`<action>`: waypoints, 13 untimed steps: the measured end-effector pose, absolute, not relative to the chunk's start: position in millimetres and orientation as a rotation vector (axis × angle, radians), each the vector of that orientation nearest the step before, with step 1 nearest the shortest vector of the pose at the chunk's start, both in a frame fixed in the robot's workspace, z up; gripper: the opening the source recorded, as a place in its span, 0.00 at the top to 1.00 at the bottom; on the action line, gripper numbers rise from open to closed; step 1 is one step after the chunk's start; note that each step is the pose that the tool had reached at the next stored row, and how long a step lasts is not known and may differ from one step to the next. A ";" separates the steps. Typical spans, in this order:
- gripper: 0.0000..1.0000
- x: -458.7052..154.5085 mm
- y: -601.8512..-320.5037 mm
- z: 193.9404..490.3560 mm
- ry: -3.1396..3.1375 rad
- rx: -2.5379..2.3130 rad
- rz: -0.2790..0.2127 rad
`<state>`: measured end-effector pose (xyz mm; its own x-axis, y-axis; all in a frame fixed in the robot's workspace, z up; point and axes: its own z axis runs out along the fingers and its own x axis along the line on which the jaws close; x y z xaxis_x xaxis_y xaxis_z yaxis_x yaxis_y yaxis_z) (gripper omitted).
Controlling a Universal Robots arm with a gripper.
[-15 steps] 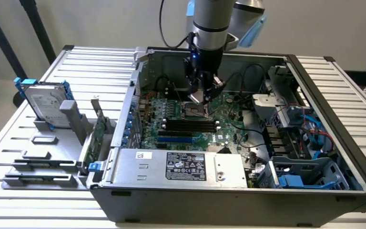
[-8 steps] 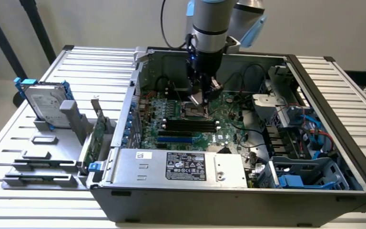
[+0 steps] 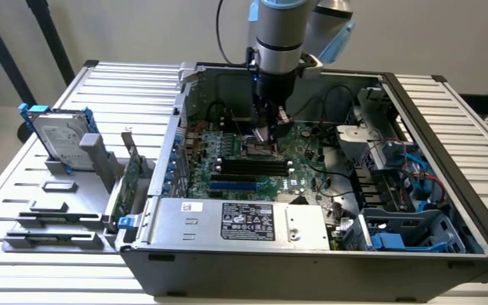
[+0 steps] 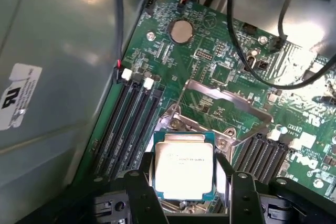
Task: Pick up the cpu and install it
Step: 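Place the cpu into insertion slot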
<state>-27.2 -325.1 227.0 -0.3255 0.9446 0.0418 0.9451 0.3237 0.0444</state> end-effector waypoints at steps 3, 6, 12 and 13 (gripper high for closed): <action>0.45 -27.2 -325.1 224.8 -2.500 -1.889 -0.095; 0.45 -27.2 -325.1 222.9 -2.450 -1.956 -0.095; 0.45 -27.2 -325.1 220.8 -2.357 -2.069 -0.093; 0.45 -27.3 -325.1 220.6 -2.345 -2.082 -0.092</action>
